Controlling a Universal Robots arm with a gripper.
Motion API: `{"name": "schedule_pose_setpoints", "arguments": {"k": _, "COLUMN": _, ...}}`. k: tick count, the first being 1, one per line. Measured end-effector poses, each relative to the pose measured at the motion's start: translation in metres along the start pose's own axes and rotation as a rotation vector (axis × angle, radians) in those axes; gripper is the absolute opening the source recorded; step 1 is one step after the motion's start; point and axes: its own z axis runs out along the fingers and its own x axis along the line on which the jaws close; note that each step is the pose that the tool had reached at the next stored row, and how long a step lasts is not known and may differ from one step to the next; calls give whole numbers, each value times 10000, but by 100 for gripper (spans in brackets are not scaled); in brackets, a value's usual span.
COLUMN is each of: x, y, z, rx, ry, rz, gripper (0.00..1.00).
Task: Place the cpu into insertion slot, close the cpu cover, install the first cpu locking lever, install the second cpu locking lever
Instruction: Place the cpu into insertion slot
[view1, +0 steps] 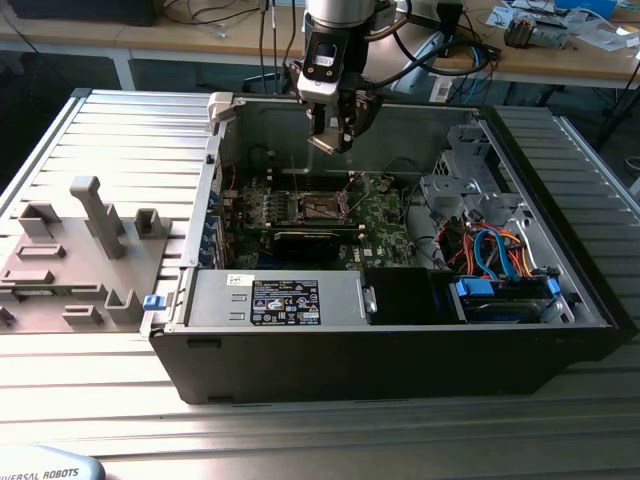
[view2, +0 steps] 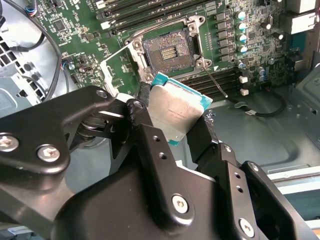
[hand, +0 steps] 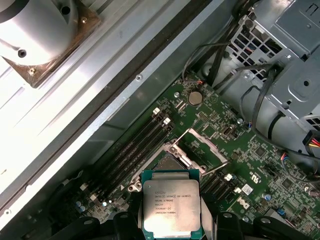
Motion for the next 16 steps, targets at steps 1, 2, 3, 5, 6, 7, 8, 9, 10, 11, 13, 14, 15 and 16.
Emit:
{"name": "schedule_pose_setpoints", "arguments": {"k": 1, "x": 0, "y": 0, "z": 0, "rx": -1, "ry": 0, "rz": 10, "gripper": 54}}
{"name": "schedule_pose_setpoints", "arguments": {"k": 2, "x": 0, "y": 0, "z": 1, "rx": -1, "ry": -1, "rz": 18, "gripper": 54}}
{"name": "schedule_pose_setpoints", "arguments": {"k": 3, "x": 0, "y": 0, "z": 1, "rx": -1, "ry": -2, "rz": 24, "gripper": 54}}
{"name": "schedule_pose_setpoints", "arguments": {"k": 5, "x": 0, "y": 0, "z": 1, "rx": -1, "ry": -3, "rz": 38, "gripper": 54}}
{"name": "schedule_pose_setpoints", "arguments": {"k": 6, "x": 0, "y": 0, "z": 1, "rx": -1, "ry": -4, "rz": 43, "gripper": 54}}
{"name": "schedule_pose_setpoints", "arguments": {"k": 7, "x": 0, "y": 0, "z": 1, "rx": -1, "ry": -4, "rz": 52, "gripper": 54}}
{"name": "schedule_pose_setpoints", "arguments": {"k": 8, "x": 0, "y": 0, "z": 1, "rx": -1, "ry": -5, "rz": 60, "gripper": 54}}
{"name": "schedule_pose_setpoints", "arguments": {"k": 9, "x": 0, "y": 0, "z": 1, "rx": -1, "ry": -5, "rz": 66, "gripper": 54}}
{"name": "schedule_pose_setpoints", "arguments": {"k": 10, "x": 0, "y": 0, "z": 2, "rx": -2, "ry": -6, "rz": 72, "gripper": 54}}
{"name": "schedule_pose_setpoints", "arguments": {"k": 11, "x": 0, "y": 0, "z": 2, "rx": -2, "ry": -6, "rz": 79, "gripper": 54}}
{"name": "schedule_pose_setpoints", "arguments": {"k": 13, "x": 0, "y": 0, "z": 2, "rx": -3, "ry": -8, "rz": 98, "gripper": 54}}
{"name": "schedule_pose_setpoints", "arguments": {"k": 14, "x": 0, "y": 0, "z": 2, "rx": -3, "ry": -8, "rz": 102, "gripper": 54}}
{"name": "schedule_pose_setpoints", "arguments": {"k": 15, "x": 0, "y": 0, "z": 2, "rx": -2, "ry": -9, "rz": 110, "gripper": 54}}
{"name": "schedule_pose_setpoints", "arguments": {"k": 16, "x": 0, "y": 0, "z": 2, "rx": -3, "ry": -9, "rz": 114, "gripper": 54}}
